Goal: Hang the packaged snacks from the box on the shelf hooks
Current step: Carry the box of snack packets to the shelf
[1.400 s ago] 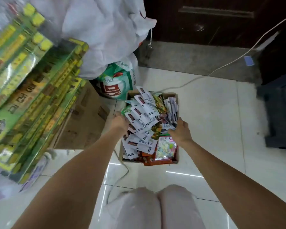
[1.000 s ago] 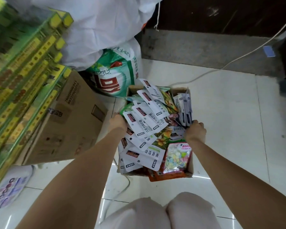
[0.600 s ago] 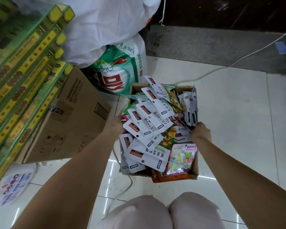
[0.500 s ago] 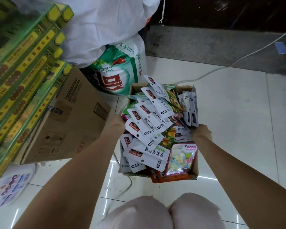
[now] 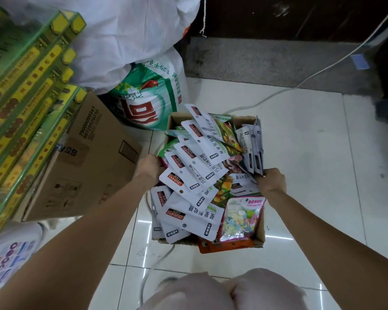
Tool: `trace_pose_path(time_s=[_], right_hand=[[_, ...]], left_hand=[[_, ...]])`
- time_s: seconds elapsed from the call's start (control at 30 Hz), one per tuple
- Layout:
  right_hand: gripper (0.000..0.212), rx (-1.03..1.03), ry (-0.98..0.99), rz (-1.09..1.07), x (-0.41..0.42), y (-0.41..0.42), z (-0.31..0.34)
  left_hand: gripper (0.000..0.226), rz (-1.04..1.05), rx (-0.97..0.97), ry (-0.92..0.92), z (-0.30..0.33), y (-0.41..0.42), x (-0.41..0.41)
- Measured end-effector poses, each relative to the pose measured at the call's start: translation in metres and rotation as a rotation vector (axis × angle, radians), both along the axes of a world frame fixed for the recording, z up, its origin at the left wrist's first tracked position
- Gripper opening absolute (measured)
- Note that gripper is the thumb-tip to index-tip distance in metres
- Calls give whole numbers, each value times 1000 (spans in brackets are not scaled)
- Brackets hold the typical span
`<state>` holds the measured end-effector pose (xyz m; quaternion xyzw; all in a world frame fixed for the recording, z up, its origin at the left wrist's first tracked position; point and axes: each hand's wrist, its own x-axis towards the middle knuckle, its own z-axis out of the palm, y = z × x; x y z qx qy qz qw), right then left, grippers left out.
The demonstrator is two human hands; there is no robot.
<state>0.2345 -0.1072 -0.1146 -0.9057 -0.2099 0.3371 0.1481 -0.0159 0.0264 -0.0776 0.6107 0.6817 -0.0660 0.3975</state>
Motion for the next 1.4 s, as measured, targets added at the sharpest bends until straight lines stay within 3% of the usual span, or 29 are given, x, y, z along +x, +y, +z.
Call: trace_pose_path(time_s=[0.13, 0.27, 0.63, 0.83, 1.13, 1.4], right_hand=[[24, 6, 0, -75, 2, -20, 49], [23, -2, 9, -97, 5, -40, 124], [24, -69, 96, -249, 10, -103, 383], [26, -95, 76, -339, 15, -148, 490], [17, 0, 17, -539, 67, -244, 562], [13, 4, -19, -612, 158, -366, 594]], left_hand=[[31, 51, -33, -72, 47, -8, -1], [31, 40, -79, -94, 111, -22, -2], [35, 56, -111, -140, 368, -62, 13], [37, -89, -110, -174, 481, -81, 34], [42, -414, 57, -4, 565, -149, 129], [36, -398, 75, -64, 588, -260, 243]])
